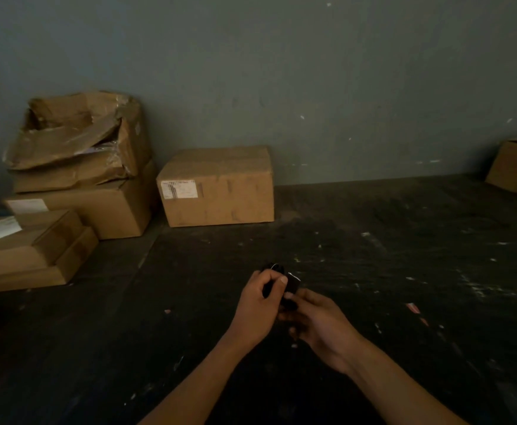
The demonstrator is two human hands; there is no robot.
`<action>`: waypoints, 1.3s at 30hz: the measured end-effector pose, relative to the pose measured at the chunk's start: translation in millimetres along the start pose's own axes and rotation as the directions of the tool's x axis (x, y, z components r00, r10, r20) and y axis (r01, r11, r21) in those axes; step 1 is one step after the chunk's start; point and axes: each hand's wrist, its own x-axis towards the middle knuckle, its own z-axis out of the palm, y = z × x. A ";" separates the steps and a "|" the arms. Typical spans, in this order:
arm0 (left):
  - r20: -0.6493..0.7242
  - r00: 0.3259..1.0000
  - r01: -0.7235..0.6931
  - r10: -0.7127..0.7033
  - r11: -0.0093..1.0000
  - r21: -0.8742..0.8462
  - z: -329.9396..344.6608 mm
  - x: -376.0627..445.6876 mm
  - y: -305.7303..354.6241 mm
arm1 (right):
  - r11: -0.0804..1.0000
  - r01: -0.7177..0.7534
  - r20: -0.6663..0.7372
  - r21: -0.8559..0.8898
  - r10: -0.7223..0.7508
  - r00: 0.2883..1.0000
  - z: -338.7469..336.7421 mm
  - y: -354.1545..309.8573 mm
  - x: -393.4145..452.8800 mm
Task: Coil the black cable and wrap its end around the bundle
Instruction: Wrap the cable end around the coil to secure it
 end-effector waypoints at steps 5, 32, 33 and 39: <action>0.055 0.996 0.084 -0.076 0.983 -0.161 -0.9 -5.6 3.6 | 1.000 0.017 0.017 0.026 -0.017 1.000 -9.2 -1.5 -8.7; -0.105 0.994 0.010 0.010 0.982 0.190 6.0 -35.5 -19.2 | 0.930 -0.285 -0.300 0.231 0.346 0.889 5.6 25.9 -5.2; -0.119 0.993 0.026 -0.007 0.987 0.159 7.0 -36.5 -18.5 | 0.930 -0.270 -0.308 0.250 0.341 0.888 6.4 26.3 -4.8; -0.117 0.993 0.024 -0.011 0.994 0.110 7.8 -37.0 -15.7 | 0.902 -0.196 -0.224 0.385 0.297 0.928 4.8 26.0 -6.0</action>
